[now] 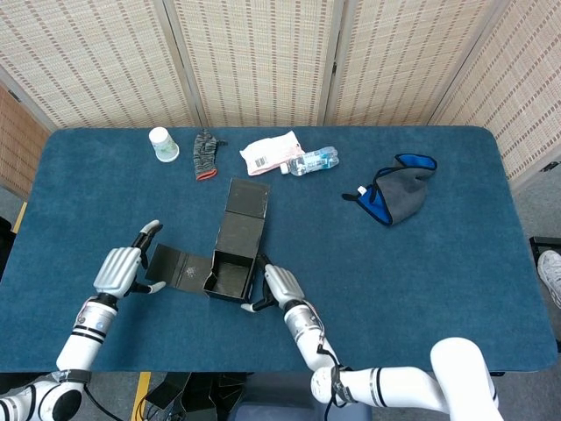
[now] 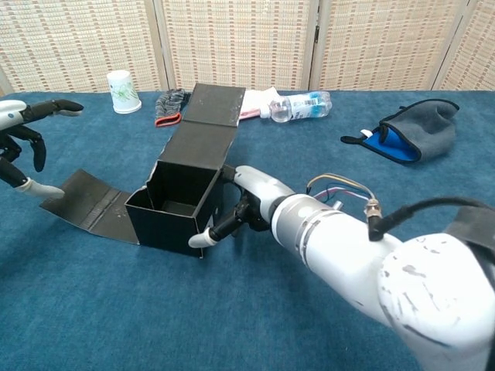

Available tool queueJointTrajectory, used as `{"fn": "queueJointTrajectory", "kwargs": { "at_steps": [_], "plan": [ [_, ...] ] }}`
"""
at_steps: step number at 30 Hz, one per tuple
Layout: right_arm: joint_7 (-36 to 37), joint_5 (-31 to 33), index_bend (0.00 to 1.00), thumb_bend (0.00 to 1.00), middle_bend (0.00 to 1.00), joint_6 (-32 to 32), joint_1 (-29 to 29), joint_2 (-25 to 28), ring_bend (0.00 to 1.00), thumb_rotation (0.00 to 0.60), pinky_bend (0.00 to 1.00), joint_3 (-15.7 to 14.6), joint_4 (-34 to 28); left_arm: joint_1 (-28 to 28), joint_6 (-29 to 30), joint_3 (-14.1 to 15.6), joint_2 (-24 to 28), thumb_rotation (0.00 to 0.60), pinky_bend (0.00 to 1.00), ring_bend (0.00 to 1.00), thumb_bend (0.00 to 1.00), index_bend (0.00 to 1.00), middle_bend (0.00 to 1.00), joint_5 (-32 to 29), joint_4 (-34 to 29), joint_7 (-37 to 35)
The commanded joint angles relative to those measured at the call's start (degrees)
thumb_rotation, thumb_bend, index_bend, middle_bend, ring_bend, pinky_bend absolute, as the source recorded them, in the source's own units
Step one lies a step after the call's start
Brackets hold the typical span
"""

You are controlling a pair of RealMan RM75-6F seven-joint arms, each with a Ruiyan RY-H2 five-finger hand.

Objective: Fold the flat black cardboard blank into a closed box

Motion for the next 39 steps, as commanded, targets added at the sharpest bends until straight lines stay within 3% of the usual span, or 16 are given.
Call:
{"fn": "queueJointTrajectory", "kwargs": {
  "at_steps": [1,6,12,25,34,39],
  "plan": [
    [-0.8,0.1,0.00,0.00,0.02,-1.3,1.5,-2.2,0.68,0.600,1.00,2.2,3.8,0.3,-0.1,-0.1,0.3,0.600,0.90,0.54,0.09,0.00,0.00,0.1,0.2,-0.6],
    [-1.4,-0.3,0.00,0.00,0.02,-3.1,2.8,-3.0,0.68,0.600,1.00,4.6,8.1,0.9,-0.3,-0.1,1.1,0.600,0.90,0.54,0.09,0.00,0.00,0.5,0.1,-1.5],
    [-1.7,-0.9,0.00,0.00,0.02,-4.7,2.9,-1.0,0.67,0.600,1.00,6.2,9.1,1.2,-0.8,-0.3,1.3,0.600,0.90,0.54,0.09,0.00,0.00,0.7,0.1,-2.1],
    [1.7,-3.4,0.00,0.00,0.04,-6.0,0.4,-1.5,0.67,0.600,1.00,4.5,8.9,1.2,-2.3,-0.2,1.2,0.600,0.90,0.53,0.09,0.00,0.00,1.0,0.1,-2.3],
    [3.8,-7.1,0.00,0.03,0.13,-6.0,0.4,-4.3,0.67,0.600,1.00,4.5,13.1,1.8,-2.5,-0.4,1.6,0.600,0.90,0.53,0.09,0.00,0.00,1.1,0.7,-3.3],
    [5.3,-9.4,0.09,0.10,0.21,-6.7,0.9,-5.9,0.68,0.600,1.00,5.1,16.4,2.1,-2.2,-0.6,1.4,0.600,0.90,0.53,0.09,0.00,0.00,1.2,1.5,-4.3]
  ]
}}
